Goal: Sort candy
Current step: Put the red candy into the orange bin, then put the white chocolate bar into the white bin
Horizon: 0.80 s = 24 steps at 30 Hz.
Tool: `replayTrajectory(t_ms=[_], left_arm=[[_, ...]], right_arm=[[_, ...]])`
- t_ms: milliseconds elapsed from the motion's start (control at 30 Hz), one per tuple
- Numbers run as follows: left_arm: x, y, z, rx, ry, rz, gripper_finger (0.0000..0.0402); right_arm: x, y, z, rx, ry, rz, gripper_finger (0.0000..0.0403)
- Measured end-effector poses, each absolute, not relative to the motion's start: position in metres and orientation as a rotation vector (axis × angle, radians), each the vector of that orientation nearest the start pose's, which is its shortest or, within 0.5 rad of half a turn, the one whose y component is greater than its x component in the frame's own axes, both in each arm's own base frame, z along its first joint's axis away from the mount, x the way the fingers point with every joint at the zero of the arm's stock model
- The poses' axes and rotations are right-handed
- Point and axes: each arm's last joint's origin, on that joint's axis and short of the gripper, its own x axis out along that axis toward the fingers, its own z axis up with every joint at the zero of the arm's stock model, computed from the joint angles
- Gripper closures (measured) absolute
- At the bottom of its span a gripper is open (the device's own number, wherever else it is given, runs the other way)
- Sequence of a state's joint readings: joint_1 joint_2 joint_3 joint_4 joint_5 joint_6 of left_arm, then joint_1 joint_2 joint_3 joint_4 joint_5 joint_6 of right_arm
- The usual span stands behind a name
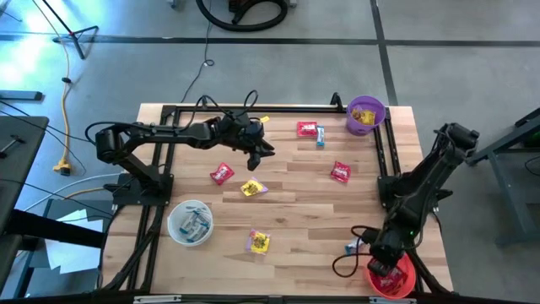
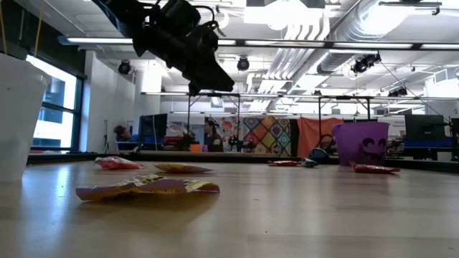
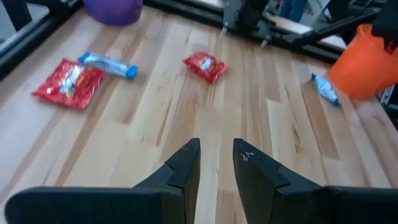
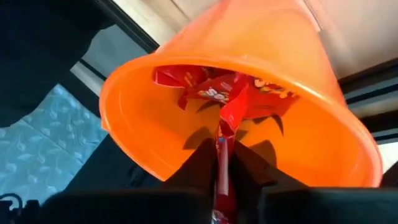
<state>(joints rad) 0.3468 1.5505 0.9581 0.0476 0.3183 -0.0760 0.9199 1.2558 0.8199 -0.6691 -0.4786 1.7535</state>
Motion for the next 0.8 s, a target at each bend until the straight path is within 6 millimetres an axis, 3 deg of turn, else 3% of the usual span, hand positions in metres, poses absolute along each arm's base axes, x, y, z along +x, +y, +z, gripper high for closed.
replayTrajectory(t_ms=[200, 400, 567, 800], left_arm=[[0.307, 0.11, 0.222, -0.267, 0.615, 0.01, 0.0331], [0.294, 0.093, 0.204, -0.183, 0.886, -0.013, 0.0361], [0.288, 0.076, 0.197, -0.122, 1.033, -0.01, 0.0355], [0.28, 0.066, 0.192, -0.178, 1.148, -0.014, 0.0288]], right_arm=[[0.127, 0.188, 0.229, 1.024, 1.812, -0.122, 0.0287], [0.121, 0.18, 0.264, 0.996, 1.821, -0.161, 0.0222], [0.115, 0.169, 0.304, 0.952, 1.768, -0.174, 0.0207], [0.12, 0.142, 0.341, 0.848, 1.586, -0.264, 0.0206]])
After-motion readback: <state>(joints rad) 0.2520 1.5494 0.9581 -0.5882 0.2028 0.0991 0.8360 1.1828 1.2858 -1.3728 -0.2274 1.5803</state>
